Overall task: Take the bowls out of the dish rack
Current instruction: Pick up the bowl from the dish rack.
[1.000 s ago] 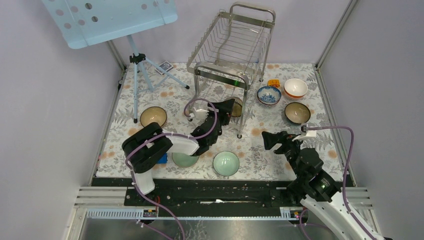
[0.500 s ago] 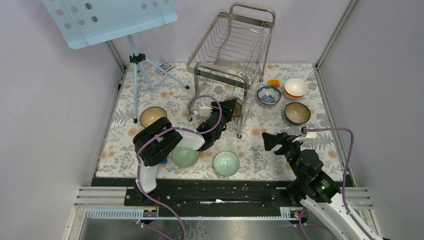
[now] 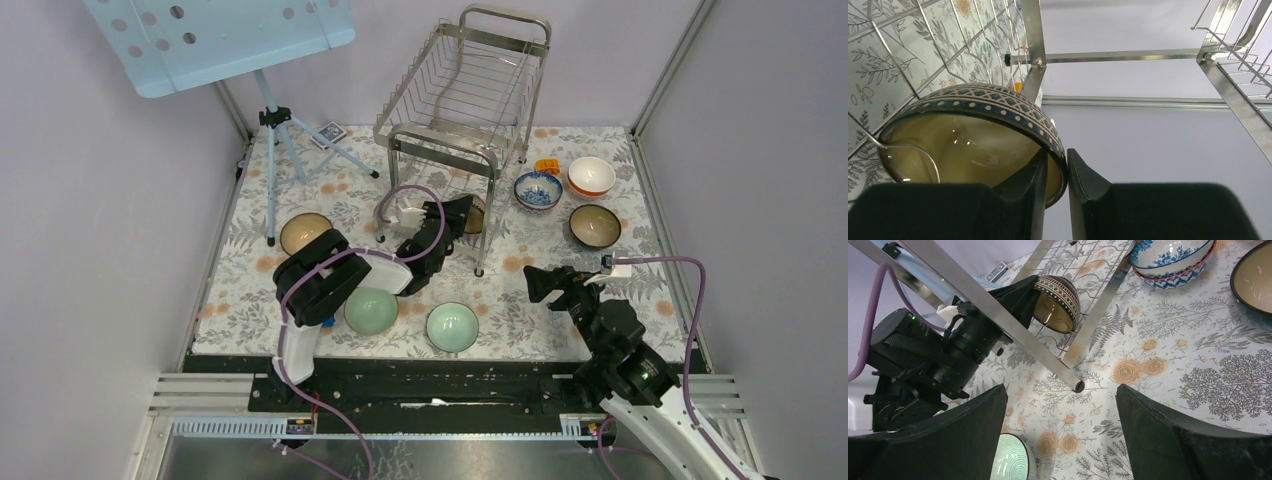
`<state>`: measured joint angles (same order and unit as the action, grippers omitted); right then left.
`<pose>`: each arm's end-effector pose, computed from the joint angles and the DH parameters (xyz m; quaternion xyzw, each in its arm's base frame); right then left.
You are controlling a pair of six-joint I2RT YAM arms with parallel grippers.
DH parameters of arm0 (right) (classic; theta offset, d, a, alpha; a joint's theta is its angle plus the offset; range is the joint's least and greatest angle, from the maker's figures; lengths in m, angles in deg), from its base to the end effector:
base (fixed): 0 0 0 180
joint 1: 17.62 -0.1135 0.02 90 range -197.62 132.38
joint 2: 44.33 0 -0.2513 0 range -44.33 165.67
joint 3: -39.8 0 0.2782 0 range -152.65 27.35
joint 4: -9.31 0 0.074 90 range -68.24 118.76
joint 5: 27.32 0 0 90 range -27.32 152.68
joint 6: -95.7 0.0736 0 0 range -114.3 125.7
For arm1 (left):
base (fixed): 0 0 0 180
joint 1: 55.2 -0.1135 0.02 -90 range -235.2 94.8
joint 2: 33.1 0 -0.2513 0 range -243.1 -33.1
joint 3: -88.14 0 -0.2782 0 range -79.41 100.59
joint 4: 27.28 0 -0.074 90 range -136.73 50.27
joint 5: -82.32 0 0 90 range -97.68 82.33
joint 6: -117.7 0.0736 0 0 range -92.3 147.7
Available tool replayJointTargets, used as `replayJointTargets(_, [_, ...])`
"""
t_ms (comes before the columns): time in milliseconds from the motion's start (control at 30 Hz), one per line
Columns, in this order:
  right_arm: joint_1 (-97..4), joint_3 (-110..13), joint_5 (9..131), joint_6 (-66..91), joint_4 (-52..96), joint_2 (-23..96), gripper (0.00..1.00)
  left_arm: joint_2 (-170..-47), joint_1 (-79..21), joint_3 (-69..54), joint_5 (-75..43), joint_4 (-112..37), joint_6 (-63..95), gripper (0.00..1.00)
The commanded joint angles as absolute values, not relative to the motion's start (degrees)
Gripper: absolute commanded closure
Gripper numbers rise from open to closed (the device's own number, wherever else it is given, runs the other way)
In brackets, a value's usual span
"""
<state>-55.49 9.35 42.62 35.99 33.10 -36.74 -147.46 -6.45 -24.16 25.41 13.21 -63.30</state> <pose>0.1500 0.0847 0.2524 0.0755 0.7085 0.2842 0.6416 0.3266 -0.3114 0.1255 -0.4345 0.5968 -0.5284 0.4193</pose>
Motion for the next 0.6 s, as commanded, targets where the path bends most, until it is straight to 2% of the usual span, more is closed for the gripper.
replayJointTargets(0, [-55.9, 9.7, 42.1, 35.6, 31.3, -37.1, 0.13, -148.3, -6.9, -22.4, 23.8, 18.1, -62.0, 0.78])
replayJointTargets(300, [-55.9, 10.0, 42.7, 35.5, 31.2, -37.2, 0.14, -150.3, -7.4, -24.4, 22.5, 27.7, -59.7, 0.9])
replayJointTargets(433, [-55.9, 10.0, 42.9, 35.3, 31.2, -37.1, 0.14, -152.3, -7.5, -24.9, 21.6, 35.2, -58.4, 1.0])
replayJointTargets(567, [-55.9, 9.9, 43.0, 35.3, 31.2, -37.1, 0.15, -152.8, -7.6, -25.5, 22.0, 38.9, -57.0, 1.0])
